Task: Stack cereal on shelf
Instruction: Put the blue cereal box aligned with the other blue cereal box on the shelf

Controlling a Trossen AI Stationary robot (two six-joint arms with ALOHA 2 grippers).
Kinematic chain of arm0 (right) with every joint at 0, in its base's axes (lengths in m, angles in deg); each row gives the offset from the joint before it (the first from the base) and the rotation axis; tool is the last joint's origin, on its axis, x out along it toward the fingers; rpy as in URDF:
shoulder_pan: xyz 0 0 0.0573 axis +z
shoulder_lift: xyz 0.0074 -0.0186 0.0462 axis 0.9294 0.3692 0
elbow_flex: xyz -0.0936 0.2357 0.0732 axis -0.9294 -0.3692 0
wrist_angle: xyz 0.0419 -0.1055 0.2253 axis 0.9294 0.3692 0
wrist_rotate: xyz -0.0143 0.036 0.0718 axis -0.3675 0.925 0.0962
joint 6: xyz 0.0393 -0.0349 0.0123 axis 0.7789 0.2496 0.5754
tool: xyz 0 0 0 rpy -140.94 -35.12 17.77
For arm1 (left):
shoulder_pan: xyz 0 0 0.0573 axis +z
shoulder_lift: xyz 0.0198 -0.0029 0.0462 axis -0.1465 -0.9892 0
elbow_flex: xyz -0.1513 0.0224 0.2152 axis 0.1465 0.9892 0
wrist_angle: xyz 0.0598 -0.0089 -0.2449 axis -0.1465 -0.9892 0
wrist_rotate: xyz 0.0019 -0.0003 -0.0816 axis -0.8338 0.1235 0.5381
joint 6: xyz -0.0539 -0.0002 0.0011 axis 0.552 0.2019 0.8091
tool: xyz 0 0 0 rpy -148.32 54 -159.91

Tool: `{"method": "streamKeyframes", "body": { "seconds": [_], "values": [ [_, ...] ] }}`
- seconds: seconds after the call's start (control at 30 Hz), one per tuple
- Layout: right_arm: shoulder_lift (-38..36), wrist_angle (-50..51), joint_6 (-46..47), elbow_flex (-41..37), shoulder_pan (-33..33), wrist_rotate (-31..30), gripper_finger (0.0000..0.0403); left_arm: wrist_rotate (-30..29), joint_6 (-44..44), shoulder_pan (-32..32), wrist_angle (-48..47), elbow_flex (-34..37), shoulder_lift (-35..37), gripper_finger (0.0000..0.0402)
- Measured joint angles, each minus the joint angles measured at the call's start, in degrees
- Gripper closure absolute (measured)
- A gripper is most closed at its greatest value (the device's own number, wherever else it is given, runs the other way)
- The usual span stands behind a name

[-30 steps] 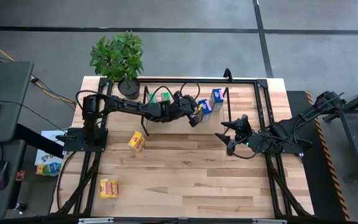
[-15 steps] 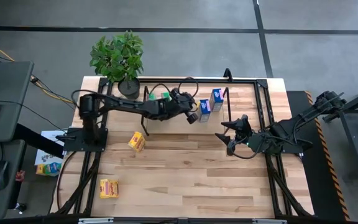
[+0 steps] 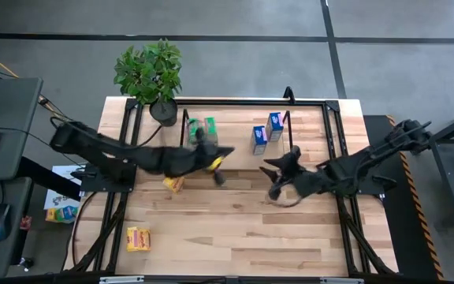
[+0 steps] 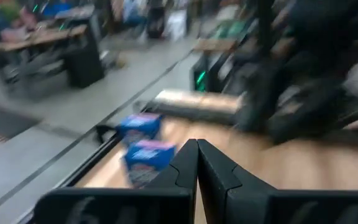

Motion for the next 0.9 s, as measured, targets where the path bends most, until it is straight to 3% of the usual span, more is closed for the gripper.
{"method": "streamKeyframes", "body": {
  "seconds": [0.1, 0.3, 0.5, 0.67, 0.9],
  "values": [
    [7.5, 10.8, 3.7, 7.6, -2.2, -1.6, 0.0383, -1.1, -0.1, -4.3, 11.5, 9.7, 5.3, 0.0401],
    [23.3, 34.4, 11.3, 22.1, -6.7, 1.2, 0.0381, -1.6, -0.6, -9.2, 30.0, 23.6, 12.0, 0.0401],
    [35.7, 54.2, 21.8, 34.1, -11.2, 4.1, 0.0394, -1.6, -2.0, -10.5, 32.4, 26.0, 16.9, 0.0401],
    [41.4, 59.3, 26.2, 38.6, -13.8, 5.1, 0.04, -1.0, -2.2, -12.2, 32.2, 25.9, 18.8, 0.0401],
    [42.4, 58.4, 28.0, 38.6, -17.5, 4.6, 0.0402, -1.1, -5.1, -14.1, 32.4, 26.0, 19.2, 0.0401]
  ]
}}
